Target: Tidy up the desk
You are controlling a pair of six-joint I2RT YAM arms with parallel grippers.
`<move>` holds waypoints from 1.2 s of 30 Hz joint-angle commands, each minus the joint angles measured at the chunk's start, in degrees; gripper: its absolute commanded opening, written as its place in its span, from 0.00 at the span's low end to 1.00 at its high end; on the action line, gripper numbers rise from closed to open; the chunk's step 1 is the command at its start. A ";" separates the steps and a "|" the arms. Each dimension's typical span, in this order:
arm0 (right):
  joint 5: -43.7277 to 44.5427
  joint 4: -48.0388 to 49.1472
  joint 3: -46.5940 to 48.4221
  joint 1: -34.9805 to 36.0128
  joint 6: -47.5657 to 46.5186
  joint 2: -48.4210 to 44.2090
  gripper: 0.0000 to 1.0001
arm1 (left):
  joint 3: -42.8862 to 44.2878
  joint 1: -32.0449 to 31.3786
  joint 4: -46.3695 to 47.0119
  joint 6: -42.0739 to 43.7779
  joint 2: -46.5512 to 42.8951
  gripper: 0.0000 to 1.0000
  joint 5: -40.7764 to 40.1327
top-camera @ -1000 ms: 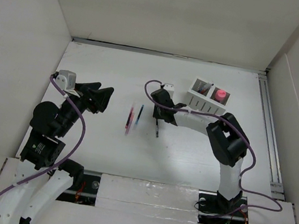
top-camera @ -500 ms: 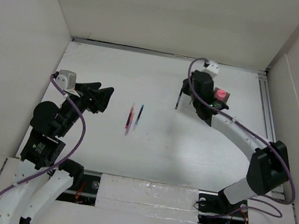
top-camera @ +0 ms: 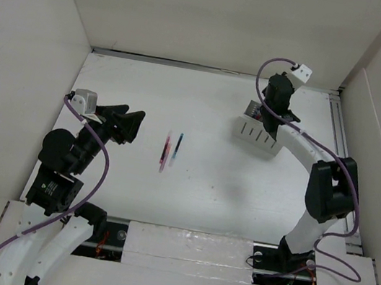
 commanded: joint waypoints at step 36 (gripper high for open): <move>-16.59 -16.90 5.74 30.63 7.28 12.86 0.41 | 0.64 -0.16 2.11 0.51 0.25 0.53 1.04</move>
